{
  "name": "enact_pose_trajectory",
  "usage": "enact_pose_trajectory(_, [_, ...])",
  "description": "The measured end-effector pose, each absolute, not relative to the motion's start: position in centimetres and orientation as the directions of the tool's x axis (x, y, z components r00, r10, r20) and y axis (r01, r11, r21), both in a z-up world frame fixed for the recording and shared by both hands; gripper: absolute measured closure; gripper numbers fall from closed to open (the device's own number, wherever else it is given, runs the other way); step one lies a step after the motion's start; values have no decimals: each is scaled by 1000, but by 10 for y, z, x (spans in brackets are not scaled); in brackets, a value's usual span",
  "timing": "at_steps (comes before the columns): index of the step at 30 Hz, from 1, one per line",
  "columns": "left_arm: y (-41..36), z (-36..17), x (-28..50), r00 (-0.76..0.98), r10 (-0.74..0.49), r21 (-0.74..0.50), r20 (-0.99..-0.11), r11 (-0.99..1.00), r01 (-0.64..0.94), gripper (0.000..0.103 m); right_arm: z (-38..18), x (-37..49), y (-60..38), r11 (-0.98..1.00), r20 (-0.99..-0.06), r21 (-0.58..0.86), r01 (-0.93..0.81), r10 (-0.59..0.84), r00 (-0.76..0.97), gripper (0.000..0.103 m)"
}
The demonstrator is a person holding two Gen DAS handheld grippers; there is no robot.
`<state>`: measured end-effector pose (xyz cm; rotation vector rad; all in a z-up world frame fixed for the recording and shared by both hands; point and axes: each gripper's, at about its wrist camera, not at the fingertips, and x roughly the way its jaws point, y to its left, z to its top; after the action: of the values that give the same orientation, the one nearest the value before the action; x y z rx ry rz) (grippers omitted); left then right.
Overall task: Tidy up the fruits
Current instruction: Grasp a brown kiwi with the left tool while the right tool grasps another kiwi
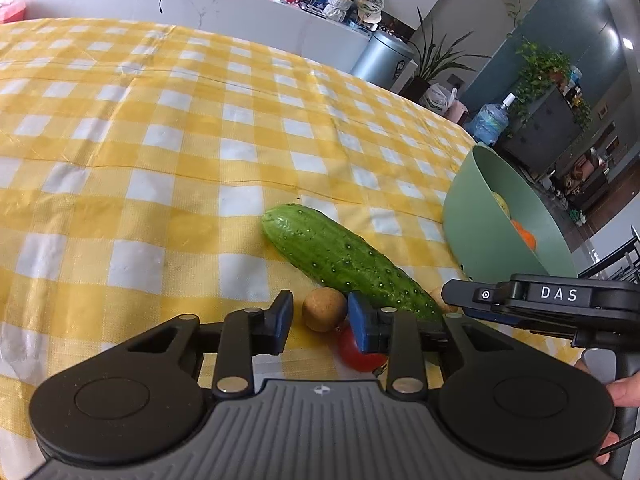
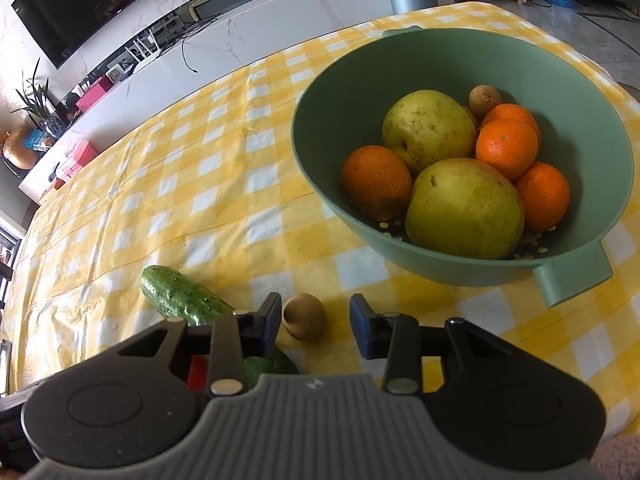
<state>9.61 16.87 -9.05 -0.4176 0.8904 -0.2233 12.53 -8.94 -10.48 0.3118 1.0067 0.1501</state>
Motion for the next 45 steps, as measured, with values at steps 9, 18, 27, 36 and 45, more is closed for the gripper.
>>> enact_pose_trajectory(9, [176,-84,88,597,-348,-440,-723,898,-11,76,-105,125,-88,945,-800,328,14,269,537,67])
enact_pose_trajectory(18, [177,-85,89,601,-305,-379,-739,926,4,62,-108,125,-89,946,-807,323,17,266,528,67])
enact_pose_trajectory(27, [167,-87,90,644,-269,-327,-716,945,31,62,-112,126,-87,947,-807,319,20,261,529,58])
enact_pose_trajectory(36, [162,-87,91,635,-299,-336,-712,940,67,51,-113,127,-96,924,-796,376,67,285,535,58])
enact_pose_trajectory(45, [151,-86,91,638,-205,-209,-742,975,71,75,-112,126,-78,950,-809,310,-22,276,519,81])
